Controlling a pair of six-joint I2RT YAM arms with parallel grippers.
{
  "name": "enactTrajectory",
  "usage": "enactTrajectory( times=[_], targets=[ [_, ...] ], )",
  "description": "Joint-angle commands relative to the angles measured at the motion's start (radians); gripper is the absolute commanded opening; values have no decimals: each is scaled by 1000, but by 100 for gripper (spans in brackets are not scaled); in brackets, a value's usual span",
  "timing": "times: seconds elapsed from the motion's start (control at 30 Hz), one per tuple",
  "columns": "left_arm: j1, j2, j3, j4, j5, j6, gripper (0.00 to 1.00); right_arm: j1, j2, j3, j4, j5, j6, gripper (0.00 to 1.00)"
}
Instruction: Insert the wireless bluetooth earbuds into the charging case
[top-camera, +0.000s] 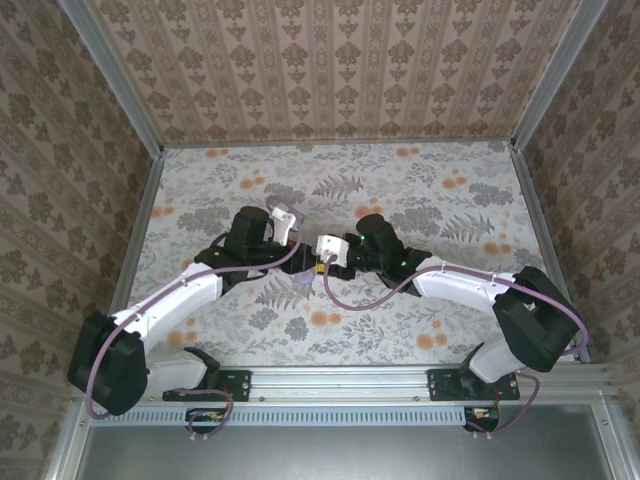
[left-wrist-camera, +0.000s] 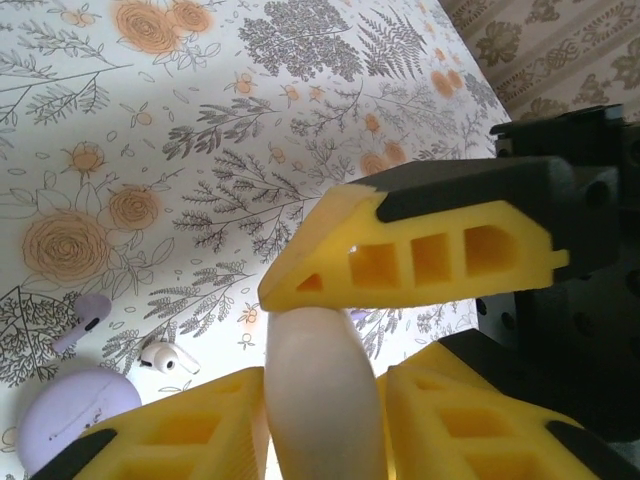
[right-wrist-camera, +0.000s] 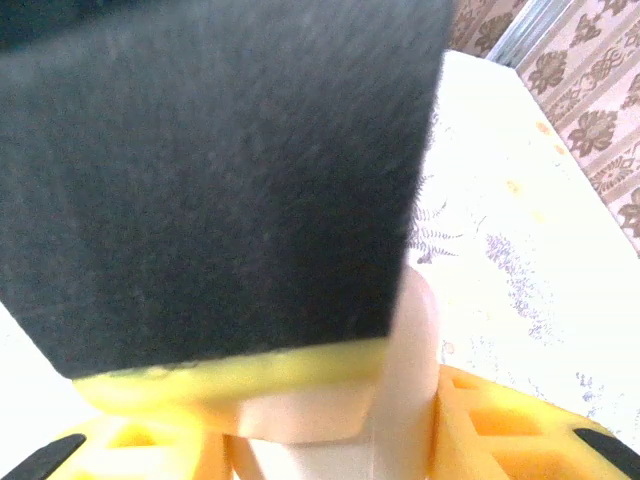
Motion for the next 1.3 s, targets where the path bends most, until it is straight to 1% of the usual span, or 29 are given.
enactTrajectory(
  times=[0.0, 0.13, 0.23, 0.33, 0.37, 0.43, 0.47, 0.57, 0.6, 0.73, 0.8, 0.83, 0.9, 0.97, 1.07, 1.1, 1.2, 1.27],
  targets=[
    [-5, -18, -9, 14, -13, -2, 32, 10, 3, 21, 52, 13, 6, 41],
    [-6, -22, -15, 25, -24, 1, 25, 13, 2, 16, 61, 11, 8, 41],
    [-3, -23, -25, 43, -23, 15, 24, 14, -6, 8, 59, 8, 12, 43],
    [15, -13, -39, 59, -8, 49, 22, 13, -23, -3, 53, -16, 61, 51],
    [22, -10, -43, 72, 10, 62, 17, 13, -32, -10, 46, -35, 83, 56],
    [33, -8, -50, 81, 38, 94, 16, 13, -48, -27, 42, -73, 130, 64],
    [33, -11, -55, 88, 44, 111, 16, 11, -59, -40, 44, -88, 156, 67],
    [37, -31, -89, 145, 81, 170, 16, 2, -94, -62, 30, -115, 248, 69],
    [39, -44, -109, 176, 82, 190, 16, -7, -144, -66, 16, -126, 287, 69],
    [43, -103, -199, 300, 80, 276, 16, -52, -243, -74, -37, -190, 394, 69],
    [42, -143, -248, 377, 86, 319, 17, -93, -285, -71, -55, -212, 484, 72],
    [43, -162, -267, 400, 86, 333, 17, -115, -299, -64, -67, -240, 524, 72],
    [42, -199, -294, 429, 122, 365, 17, -169, -324, -44, -87, -316, 596, 72],
    [42, -225, -311, 448, 135, 401, 17, -205, -334, -21, -115, -373, 639, 71],
    [39, -256, -335, 471, 155, 460, 15, -224, -329, 47, -243, -420, 623, 69],
    [37, -261, -339, 474, 160, 478, 14, -226, -319, 79, -307, -436, 592, 68],
    [36, -261, -329, 460, 183, 513, 14, -224, -281, 203, -533, -418, 479, 66],
    [36, -251, -314, 443, 211, 530, 14, -224, -255, 271, -635, -414, 408, 65]
  ],
)
